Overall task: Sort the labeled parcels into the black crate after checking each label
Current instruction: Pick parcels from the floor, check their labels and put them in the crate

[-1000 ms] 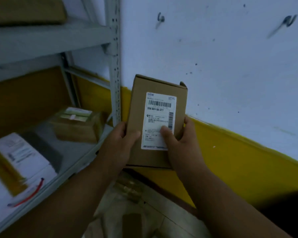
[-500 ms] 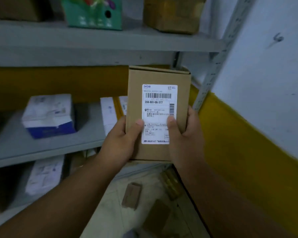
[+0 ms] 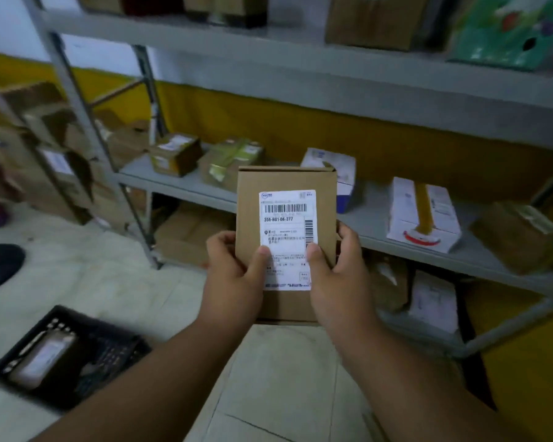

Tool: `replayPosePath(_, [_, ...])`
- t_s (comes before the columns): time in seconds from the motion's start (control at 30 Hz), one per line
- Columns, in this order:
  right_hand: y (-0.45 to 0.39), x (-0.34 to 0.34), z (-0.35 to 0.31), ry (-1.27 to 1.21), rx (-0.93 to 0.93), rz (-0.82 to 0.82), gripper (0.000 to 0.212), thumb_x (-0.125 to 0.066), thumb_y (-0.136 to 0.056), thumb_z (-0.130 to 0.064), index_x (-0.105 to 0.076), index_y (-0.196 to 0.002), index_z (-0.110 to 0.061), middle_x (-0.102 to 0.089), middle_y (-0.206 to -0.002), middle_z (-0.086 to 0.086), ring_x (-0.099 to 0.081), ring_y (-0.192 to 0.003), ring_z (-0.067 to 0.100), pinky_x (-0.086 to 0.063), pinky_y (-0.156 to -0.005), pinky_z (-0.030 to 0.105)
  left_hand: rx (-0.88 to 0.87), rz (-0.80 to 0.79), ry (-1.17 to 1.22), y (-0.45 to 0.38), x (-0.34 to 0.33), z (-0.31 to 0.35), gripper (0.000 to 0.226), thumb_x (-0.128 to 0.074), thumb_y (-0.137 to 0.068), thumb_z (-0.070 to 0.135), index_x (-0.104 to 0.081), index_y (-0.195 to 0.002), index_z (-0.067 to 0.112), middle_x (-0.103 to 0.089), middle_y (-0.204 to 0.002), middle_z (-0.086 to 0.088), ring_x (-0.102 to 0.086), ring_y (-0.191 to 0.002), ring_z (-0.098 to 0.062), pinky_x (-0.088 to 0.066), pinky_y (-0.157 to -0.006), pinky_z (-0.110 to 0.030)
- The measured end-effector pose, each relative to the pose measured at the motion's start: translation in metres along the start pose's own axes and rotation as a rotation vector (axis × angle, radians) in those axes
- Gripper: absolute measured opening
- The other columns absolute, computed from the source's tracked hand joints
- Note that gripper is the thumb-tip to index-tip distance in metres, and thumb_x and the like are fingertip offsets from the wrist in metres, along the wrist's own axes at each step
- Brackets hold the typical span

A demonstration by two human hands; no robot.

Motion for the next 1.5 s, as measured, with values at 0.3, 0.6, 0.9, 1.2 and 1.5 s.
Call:
replayPosePath(0.3, [0.098,-0.303,-0.071,-0.088,-0.032,-0.308,0.042,-0.052,-0.101,-0.033,-0.038,-0.141,-0.034,-0.06,-0.119,-0.012,-0.064,-0.103,0.007,-0.06,-0.078,0.025,0.139,0.288,-0.208,-0.026,0.305,-0.079,0.034,-0.056,-0.094,0.048,-0.027,-0.111,0.055,-0.056,-0.103,0.024,-0.066,-0.092,-0.006,-0.059,-0.071,-0.035])
replayPosePath(0.6, [0.113,-0.455,-0.121,-0.024,-0.013,-0.493,0.044,-0.051,-0.101,-0.033,-0.036,-0.142,-0.036,-0.061,-0.12,-0.012,-0.065,-0.101,0.007,-0.061,-0.075,0.029,0.222,0.36,-0.278,-0.057,0.456,-0.119,0.051,-0.061,-0.088,0.039,-0.036,-0.13,0.052,-0.05,-0.122,0.017,-0.057,-0.108,-0.004,-0.056,-0.086,-0.032])
replayPosePath(0.9, [0.073,-0.609,-0.114,0.009,-0.012,-0.664,0.044,-0.05,-0.102,-0.023,-0.034,-0.142,-0.034,-0.059,-0.133,-0.004,-0.063,-0.113,0.015,-0.06,-0.085,0.034,0.412,0.355,-0.428,-0.143,0.542,-0.169,0.046,-0.058,-0.092,0.029,-0.048,-0.136,0.036,-0.049,-0.117,0.009,-0.053,-0.098,-0.009,-0.044,-0.076,-0.022])
replayPosePath(1.2, [0.029,-0.721,-0.121,0.014,-0.027,-0.653,0.053,-0.05,-0.102,-0.021,-0.023,-0.143,-0.043,-0.056,-0.138,-0.001,-0.064,-0.098,0.007,-0.059,-0.071,0.022,0.395,0.413,-0.312,-0.237,0.602,-0.19,0.028,-0.058,-0.096,0.03,-0.056,-0.123,0.034,-0.059,-0.113,0.016,-0.061,-0.097,-0.007,-0.055,-0.064,-0.017])
replayPosePath(1.5, [0.066,-0.824,-0.091,0.28,-0.278,-0.396,0.063,-0.06,-0.095,-0.029,-0.028,-0.149,-0.032,-0.056,-0.134,0.0,-0.06,-0.114,0.021,-0.056,-0.09,0.039,0.476,0.075,-0.319,-0.311,0.696,-0.279,0.055,-0.06,-0.093,0.027,-0.042,-0.145,0.029,-0.061,-0.13,0.008,-0.062,-0.11,-0.015,-0.053,-0.096,-0.044])
Point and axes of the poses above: each hand's wrist, its own y-axis away from the middle knuckle, its own x-axis out of the back of the hand, z = x × y, the point moved 4 cm from there along -y, towards the middle knuckle
